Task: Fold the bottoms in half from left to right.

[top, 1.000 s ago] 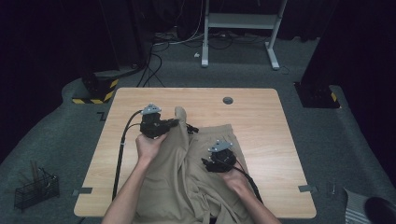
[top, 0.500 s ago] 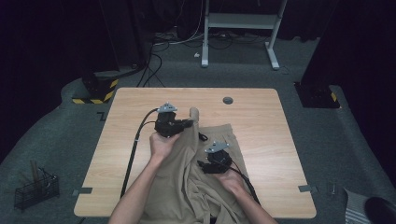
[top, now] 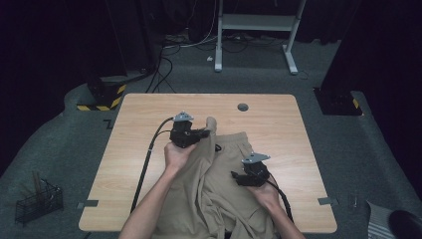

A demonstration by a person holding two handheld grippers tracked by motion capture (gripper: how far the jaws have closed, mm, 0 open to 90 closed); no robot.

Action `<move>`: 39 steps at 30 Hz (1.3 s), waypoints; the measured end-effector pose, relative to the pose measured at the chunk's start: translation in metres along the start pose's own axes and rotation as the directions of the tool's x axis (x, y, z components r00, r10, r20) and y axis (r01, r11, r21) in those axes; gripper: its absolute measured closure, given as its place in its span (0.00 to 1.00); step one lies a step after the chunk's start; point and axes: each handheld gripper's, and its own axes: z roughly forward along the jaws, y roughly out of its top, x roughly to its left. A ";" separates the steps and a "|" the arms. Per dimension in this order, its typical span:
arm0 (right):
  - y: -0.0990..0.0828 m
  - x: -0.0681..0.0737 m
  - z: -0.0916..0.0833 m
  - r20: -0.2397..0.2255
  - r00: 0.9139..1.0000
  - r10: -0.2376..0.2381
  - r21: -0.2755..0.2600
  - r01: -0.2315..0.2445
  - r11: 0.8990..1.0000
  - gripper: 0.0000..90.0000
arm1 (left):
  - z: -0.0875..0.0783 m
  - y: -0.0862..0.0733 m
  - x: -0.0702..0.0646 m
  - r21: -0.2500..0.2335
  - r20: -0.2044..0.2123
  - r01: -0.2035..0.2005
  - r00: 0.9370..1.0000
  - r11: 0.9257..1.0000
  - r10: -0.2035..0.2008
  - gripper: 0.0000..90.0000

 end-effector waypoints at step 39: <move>-0.001 -0.006 0.003 0.055 0.997 0.047 -0.026 -0.045 0.999 0.41 | 0.081 0.005 -0.040 0.098 0.104 -0.033 0.994 0.995 0.023 0.96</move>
